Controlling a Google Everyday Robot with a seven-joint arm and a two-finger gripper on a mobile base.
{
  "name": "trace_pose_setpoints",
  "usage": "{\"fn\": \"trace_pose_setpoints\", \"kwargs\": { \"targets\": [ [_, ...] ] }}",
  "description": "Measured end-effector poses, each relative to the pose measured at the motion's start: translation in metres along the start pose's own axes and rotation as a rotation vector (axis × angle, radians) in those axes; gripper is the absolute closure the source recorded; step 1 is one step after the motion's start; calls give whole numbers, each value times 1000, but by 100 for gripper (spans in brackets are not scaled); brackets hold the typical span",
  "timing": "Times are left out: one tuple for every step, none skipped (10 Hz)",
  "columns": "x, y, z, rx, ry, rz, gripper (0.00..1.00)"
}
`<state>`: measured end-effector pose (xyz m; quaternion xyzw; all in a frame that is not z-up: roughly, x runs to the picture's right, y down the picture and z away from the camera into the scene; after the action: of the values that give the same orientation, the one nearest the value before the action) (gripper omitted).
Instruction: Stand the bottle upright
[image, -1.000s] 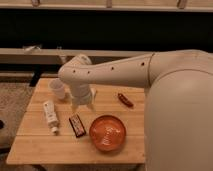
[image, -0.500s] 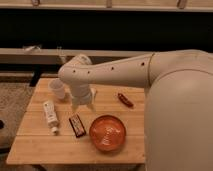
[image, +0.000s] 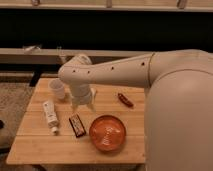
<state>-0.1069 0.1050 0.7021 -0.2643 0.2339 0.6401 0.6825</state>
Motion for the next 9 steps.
{"fn": "trace_pose_setpoints", "kwargs": {
  "targets": [
    [0, 0, 0, 0, 0, 0, 35],
    [0, 0, 0, 0, 0, 0, 35],
    [0, 0, 0, 0, 0, 0, 35],
    [0, 0, 0, 0, 0, 0, 35],
    [0, 0, 0, 0, 0, 0, 35],
    [0, 0, 0, 0, -1, -1, 35],
    [0, 1, 0, -1, -1, -12, 35],
    [-1, 8, -1, -14, -7, -34, 35],
    [-3, 17, -2, -23, -15, -51, 35]
  ]
}}
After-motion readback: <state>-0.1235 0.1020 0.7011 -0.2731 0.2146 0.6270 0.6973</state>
